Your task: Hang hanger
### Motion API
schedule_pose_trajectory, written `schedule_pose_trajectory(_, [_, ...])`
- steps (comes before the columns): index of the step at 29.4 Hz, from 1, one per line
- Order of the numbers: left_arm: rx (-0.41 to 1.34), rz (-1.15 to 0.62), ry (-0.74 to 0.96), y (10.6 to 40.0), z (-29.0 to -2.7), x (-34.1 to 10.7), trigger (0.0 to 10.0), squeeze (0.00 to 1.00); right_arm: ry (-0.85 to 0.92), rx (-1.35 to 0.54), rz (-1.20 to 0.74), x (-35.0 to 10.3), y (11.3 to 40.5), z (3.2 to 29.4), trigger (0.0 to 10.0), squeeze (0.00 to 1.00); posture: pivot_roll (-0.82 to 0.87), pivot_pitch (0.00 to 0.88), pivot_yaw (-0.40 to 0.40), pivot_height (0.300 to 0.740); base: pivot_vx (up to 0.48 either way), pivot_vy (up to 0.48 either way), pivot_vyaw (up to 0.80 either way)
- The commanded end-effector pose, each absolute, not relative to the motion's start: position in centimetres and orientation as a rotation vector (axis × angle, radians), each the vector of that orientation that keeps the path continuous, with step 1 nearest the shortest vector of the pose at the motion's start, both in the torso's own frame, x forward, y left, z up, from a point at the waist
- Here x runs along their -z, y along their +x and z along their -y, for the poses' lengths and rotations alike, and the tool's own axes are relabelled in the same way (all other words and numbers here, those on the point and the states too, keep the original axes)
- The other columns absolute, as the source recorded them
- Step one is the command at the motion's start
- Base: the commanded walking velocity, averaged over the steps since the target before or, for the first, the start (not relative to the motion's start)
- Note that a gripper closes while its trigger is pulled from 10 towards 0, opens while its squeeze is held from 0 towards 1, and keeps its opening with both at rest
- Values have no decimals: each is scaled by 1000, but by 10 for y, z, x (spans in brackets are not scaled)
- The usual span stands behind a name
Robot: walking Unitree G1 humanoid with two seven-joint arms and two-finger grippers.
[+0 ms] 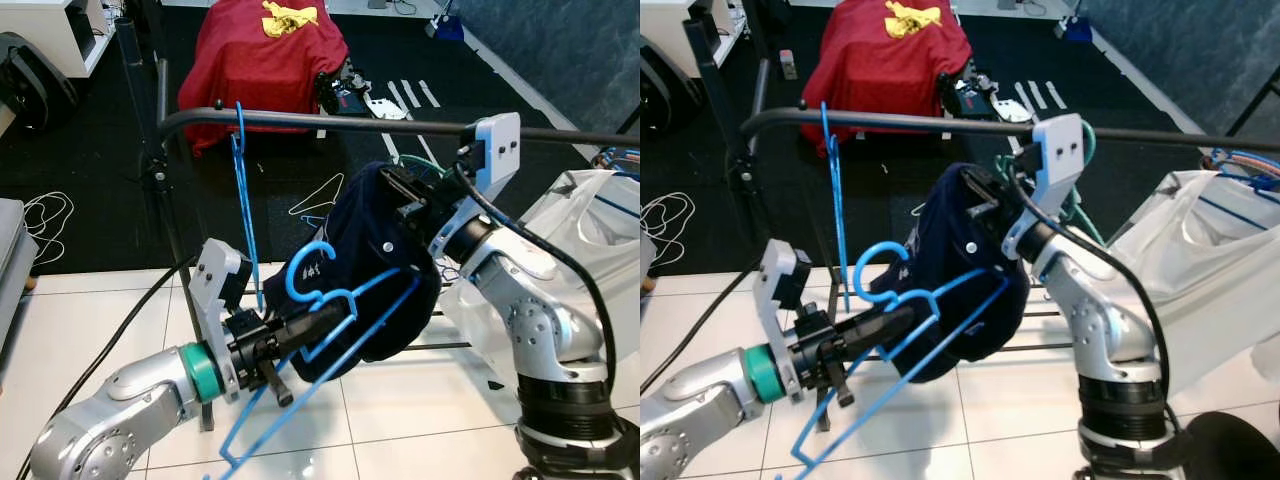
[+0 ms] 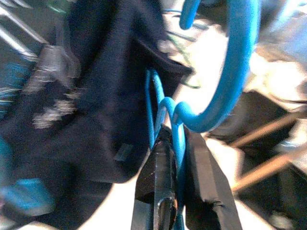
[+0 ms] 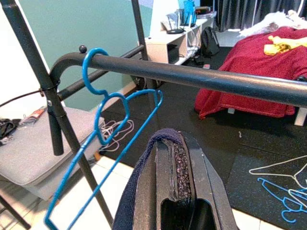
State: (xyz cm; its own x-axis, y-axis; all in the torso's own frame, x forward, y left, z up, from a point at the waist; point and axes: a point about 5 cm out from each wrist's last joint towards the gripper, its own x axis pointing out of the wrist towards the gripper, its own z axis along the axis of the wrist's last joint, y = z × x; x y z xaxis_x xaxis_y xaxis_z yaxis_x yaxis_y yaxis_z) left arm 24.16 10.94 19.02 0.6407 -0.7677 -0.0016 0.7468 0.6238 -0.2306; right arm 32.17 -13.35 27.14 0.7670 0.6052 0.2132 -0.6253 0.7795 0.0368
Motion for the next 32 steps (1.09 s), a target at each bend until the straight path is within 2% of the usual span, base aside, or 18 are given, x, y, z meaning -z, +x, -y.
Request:
schedule_pose_trajectory(1, [777, -86, -157, 250, -112, -186, 10000, 0, 111, -711, 269, -291, 316, 128, 10000, 0, -38, 76, -14, 740, 0, 0, 0])
schedule_pose_trajectory(3, [712, -64, -122, 255, -114, -187, 10000, 0, 88, -715, 279, -298, 314, 126, 10000, 0, -40, 73, -16, 740, 0, 0, 0])
schedule_pose_trajectory(8, [689, -47, -84, 256, -117, -188, 10000, 0, 83, -706, 278, -300, 314, 128, 10000, 0, -37, 74, -17, 740, 0, 0, 0])
schedule_pose_trajectory(15, [566, 22, -21, 264, -118, -189, 10000, 0, 86, -673, 300, -315, 313, 133, 10000, 0, -51, 67, -15, 740, 0, 0, 0])
schedule_pose_trajectory(16, [566, 22, -21, 264, -118, -189, 10000, 0, 86, -673, 300, -315, 313, 133, 10000, 0, -51, 67, -15, 740, 0, 0, 0])
schedule_pose_trajectory(18, [617, 14, -11, 256, -126, -194, 10000, 0, -63, -607, 266, -301, 321, 143, 10000, 0, -37, 71, -17, 740, 0, 0, 0])
schedule_pose_trajectory(22, [643, 13, -10, 252, -129, -195, 10000, 0, -104, -591, 247, -294, 323, 147, 10000, 0, -37, 71, -17, 740, 0, 0, 0])
schedule_pose_trajectory(24, [704, 9, -31, 238, -137, -202, 10000, 0, -205, -568, 185, -270, 328, 151, 10000, 0, -20, 75, -16, 740, 0, 0, 0])
schedule_pose_trajectory(27, [706, 13, -19, 232, -142, -206, 10000, 0, -275, -571, 141, -255, 330, 152, 10000, 0, -14, 77, -15, 740, 0, 0, 0])
schedule_pose_trajectory(32, [676, 21, -4, 235, -139, -202, 10000, 0, -247, -622, 139, -258, 326, 146, 10000, 0, -19, 76, -15, 740, 0, 0, 0])
